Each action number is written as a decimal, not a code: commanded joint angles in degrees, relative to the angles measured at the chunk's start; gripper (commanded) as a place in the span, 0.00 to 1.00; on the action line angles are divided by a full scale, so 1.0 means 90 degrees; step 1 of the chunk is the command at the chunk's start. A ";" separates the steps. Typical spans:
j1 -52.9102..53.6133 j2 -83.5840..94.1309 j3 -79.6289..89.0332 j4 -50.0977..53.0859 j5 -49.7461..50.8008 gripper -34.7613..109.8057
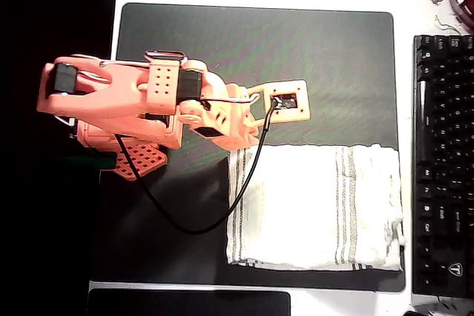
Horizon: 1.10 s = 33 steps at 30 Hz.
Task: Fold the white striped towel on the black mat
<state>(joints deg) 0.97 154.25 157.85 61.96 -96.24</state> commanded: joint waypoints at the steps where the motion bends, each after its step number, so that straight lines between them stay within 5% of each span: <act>1: -0.0098 0.0586 0.0313 0.0039 0.0234 0.24; 13: -0.0645 0.2363 0.1719 0.0303 0.1045 0.24; 33: -0.0625 0.3652 0.2559 0.1152 0.0801 0.24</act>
<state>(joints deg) -4.13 186.06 179.65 70.40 -87.71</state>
